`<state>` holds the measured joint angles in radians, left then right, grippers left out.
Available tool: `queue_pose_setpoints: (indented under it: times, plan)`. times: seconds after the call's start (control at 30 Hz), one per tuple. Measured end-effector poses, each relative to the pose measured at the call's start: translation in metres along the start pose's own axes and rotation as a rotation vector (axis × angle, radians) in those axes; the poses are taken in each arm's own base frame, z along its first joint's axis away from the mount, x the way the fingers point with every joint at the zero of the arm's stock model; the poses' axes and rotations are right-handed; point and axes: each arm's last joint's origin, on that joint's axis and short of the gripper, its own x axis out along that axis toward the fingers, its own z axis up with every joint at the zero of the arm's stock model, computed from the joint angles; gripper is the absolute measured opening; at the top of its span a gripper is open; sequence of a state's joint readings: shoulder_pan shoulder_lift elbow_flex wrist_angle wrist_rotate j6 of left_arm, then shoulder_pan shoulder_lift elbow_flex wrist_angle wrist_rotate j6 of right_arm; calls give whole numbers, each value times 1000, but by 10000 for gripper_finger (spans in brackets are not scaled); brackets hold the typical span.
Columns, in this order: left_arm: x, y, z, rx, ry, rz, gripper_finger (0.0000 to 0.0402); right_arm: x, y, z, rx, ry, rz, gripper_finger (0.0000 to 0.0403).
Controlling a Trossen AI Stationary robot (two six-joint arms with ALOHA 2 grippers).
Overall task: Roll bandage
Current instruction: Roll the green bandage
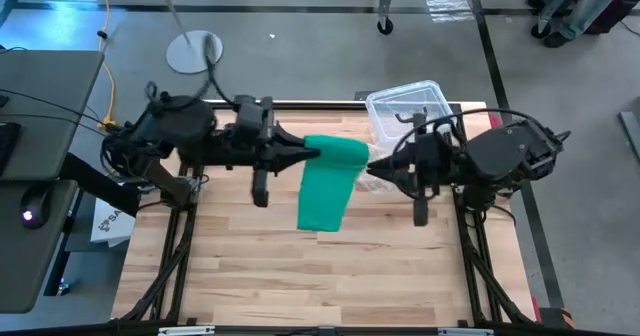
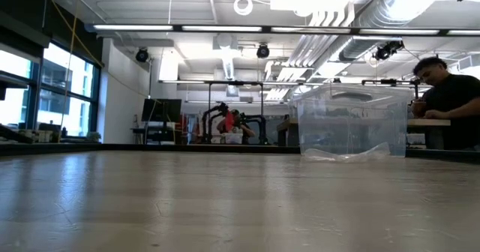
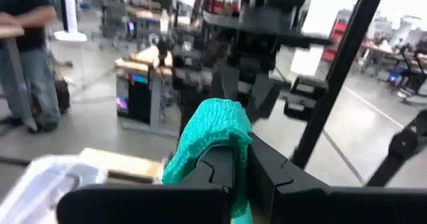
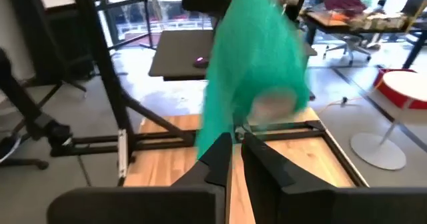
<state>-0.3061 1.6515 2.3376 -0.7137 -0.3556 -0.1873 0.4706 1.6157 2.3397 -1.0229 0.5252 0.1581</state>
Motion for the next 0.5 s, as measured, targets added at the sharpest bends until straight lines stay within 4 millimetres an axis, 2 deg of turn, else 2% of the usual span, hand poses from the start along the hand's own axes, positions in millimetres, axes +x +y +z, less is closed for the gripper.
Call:
queue_pose_setpoints:
  times: [0.13, 0.23, 0.4, 0.5]
  plan:
    - [-10, -3, 5, 26, -25, -11, 8, -5, -4, 2, 34, -21, -50, 29]
    - [-11, -6, 5, 45, -26, -6, 8, -6, -6, 3, 68, -28, -70, 45]
    - [-16, -9, 9, 80, -59, -6, 9, -6, -4, 3, 233, -24, -14, 123]
    - [-17, -13, 10, 113, -80, -20, 9, 2, 2, 3, 287, -28, 18, 182]
